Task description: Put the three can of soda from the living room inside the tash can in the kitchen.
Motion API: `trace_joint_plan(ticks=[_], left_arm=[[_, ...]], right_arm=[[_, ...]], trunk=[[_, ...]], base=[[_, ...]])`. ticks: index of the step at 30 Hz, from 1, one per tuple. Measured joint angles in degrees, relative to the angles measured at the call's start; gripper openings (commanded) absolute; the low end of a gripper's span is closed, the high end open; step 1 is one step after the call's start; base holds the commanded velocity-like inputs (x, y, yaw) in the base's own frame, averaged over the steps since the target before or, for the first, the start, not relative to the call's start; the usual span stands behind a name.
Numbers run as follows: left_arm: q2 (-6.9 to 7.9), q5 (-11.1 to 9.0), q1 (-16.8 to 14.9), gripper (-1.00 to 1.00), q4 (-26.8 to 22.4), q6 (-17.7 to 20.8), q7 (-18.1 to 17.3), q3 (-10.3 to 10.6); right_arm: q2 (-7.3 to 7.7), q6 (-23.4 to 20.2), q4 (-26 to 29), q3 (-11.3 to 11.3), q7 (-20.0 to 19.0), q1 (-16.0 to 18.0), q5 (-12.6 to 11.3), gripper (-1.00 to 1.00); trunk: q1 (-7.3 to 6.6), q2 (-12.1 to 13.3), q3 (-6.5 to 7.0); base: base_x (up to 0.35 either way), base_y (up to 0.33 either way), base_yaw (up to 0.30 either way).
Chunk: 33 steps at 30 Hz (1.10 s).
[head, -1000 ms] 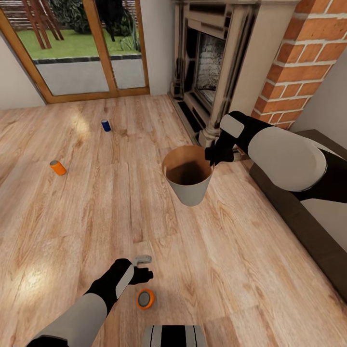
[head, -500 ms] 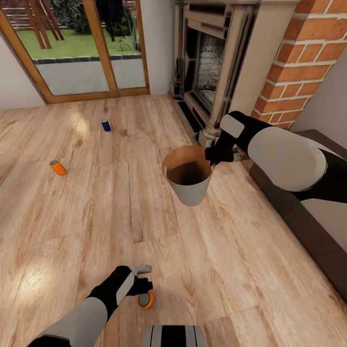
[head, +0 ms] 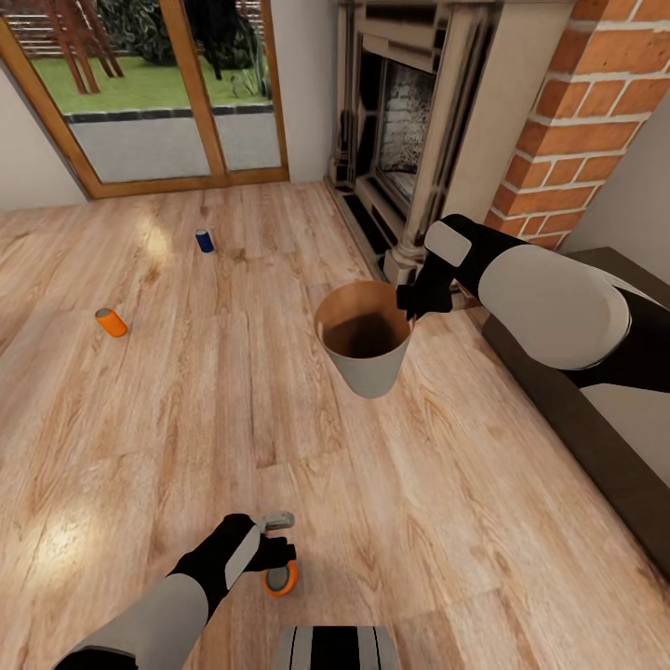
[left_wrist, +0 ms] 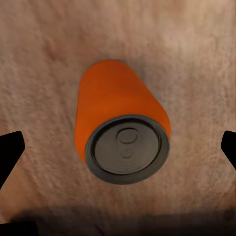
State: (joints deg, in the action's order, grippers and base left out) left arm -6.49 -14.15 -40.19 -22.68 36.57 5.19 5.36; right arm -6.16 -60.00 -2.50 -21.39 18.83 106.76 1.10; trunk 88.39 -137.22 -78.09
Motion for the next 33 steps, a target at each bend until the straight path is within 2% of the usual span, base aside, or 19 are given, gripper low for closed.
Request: trace_joint_plan(ticks=[3,9,13,18,27,31,33], left_arm=[[-0.01,0.00,-0.04,1.00,0.00,-0.02,-0.05,0.00],[-0.07,0.00,-0.06,1.00,-0.02,-0.08,-0.09,0.00],[-0.09,0.00,-0.06,1.00,-0.08,-0.10,-0.09,0.00],[-0.21,0.00,-0.06,1.00,-0.11,-0.16,-0.09,0.00],[-0.44,0.00,-0.06,1.00,-0.06,-0.26,-0.23,-0.02],[-0.51,0.05,0.00,1.00,0.00,-0.26,-0.26,0.00],[-0.52,0.06,0.01,1.00,0.02,-0.27,-0.26,0.00]], right_arm=[[0.00,0.00,0.00,-0.07,-0.03,0.00,-0.06,-1.00],[-0.01,0.00,-0.01,-0.21,-0.03,-0.01,-0.17,-1.00],[0.00,0.00,0.00,0.07,0.00,-0.03,0.14,-1.00],[-0.01,0.00,-0.01,-0.34,-0.04,-0.02,-0.25,-1.00],[-0.14,0.00,0.00,-0.11,-0.03,0.00,-0.01,-1.00],[-0.28,0.00,-0.01,-0.30,-0.04,-0.01,-0.21,-1.00],[-0.27,0.00,0.01,-0.24,-0.03,0.00,-0.08,-1.00]], trunk=[[0.00,0.00,0.00],[1.32,-2.39,-1.07],[1.32,-2.41,-1.08],[2.42,-4.39,-1.97],[2.42,-4.41,-1.97],[3.29,-5.99,-2.69],[3.29,-6.01,-2.69]], base=[[0.000,0.000,0.000],[0.000,0.000,0.000],[0.000,0.000,0.000],[0.000,0.000,0.000],[0.000,0.000,0.000],[0.000,0.000,0.000],[0.000,0.000,0.000]])
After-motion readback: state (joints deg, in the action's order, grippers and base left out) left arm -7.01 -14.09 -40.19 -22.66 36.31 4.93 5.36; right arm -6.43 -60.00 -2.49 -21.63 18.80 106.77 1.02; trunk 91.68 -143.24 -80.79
